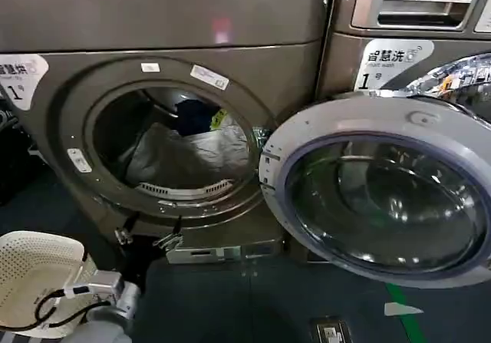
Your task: Grasp the clothes from the dryer.
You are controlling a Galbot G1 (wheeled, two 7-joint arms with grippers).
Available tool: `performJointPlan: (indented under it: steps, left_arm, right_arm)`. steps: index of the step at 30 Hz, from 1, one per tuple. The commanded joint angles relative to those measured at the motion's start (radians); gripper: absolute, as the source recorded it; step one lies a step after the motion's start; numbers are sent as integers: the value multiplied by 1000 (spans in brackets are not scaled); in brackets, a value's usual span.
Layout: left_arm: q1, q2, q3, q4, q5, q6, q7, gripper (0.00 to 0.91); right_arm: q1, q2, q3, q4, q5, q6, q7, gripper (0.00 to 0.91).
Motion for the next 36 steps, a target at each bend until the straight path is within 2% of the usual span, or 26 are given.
performJointPlan:
  steps: [1, 30, 32, 34, 36]
  left_arm:
    - [0, -1, 0, 3, 4, 1, 3, 907]
    - [0, 0, 1, 2, 36, -24, 13, 907]
    - [-1, 2, -3, -2, 89, -25, 37, 907]
    - [-4, 5, -18, -12, 156, -34, 100, 907]
    - [-15, 8, -35, -20, 326, -75, 179, 907]
  right_arm:
    - [0, 1, 0, 1, 0, 0, 0, 907]
    - [-5, 3, 5, 12, -2, -5, -5, 907]
    - [-12, -1, 16, 13, -36, -16, 27, 907]
    - [-17, -5, 32, 12, -68, -26, 31, 907]
    - [-26, -8, 59, 16, -106, -41, 43, 907]
